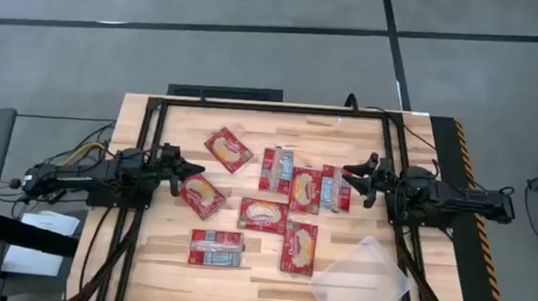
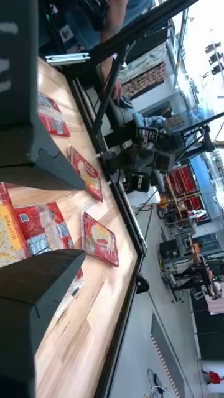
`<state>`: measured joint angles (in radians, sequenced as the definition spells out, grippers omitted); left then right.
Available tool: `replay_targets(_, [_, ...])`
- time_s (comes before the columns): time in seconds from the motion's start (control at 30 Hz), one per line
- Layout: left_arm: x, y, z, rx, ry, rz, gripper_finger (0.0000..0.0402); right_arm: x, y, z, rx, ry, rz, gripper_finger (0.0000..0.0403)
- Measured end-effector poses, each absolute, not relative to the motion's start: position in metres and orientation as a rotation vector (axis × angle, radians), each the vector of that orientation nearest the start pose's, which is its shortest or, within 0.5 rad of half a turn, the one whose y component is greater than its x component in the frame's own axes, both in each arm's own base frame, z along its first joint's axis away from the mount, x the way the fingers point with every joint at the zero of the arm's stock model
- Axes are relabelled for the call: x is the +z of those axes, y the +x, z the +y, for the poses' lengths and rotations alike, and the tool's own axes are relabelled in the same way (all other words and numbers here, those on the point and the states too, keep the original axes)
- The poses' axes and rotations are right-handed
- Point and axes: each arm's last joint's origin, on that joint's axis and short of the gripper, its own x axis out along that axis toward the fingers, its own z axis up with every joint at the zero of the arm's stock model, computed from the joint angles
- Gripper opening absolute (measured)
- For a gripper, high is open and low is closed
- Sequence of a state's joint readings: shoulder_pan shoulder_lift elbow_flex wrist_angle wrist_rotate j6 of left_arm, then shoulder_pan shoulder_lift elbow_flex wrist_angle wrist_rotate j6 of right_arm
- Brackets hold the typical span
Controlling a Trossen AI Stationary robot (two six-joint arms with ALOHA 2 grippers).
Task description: Sort popcorn bags into baskets
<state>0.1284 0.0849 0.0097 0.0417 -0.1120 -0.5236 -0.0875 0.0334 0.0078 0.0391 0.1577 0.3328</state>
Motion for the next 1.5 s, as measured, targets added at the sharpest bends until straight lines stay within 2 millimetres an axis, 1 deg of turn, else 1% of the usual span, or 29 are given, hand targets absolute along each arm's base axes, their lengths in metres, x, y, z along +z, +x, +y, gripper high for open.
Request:
replay_targets(0.47, [0.1641,0.101,0.0163,0.244,-0.522,-0.03,0.0,0.1673,0.0982,-0.0132,-0.241,0.332,-0.054,0.0199])
replay_targets(1.0, [0.1642,0.101,0.0163,0.244,-0.522,-0.03,0.0,0.1673,0.0982,-0.0132,-0.241,0.332,-0.054,0.0187])
replay_targets(1.5, [0.1642,0.101,0.0164,0.245,-0.521,-0.031,0.0,0.1674,0.0981,-0.0132,-0.241,0.332,-0.054,0.0199])
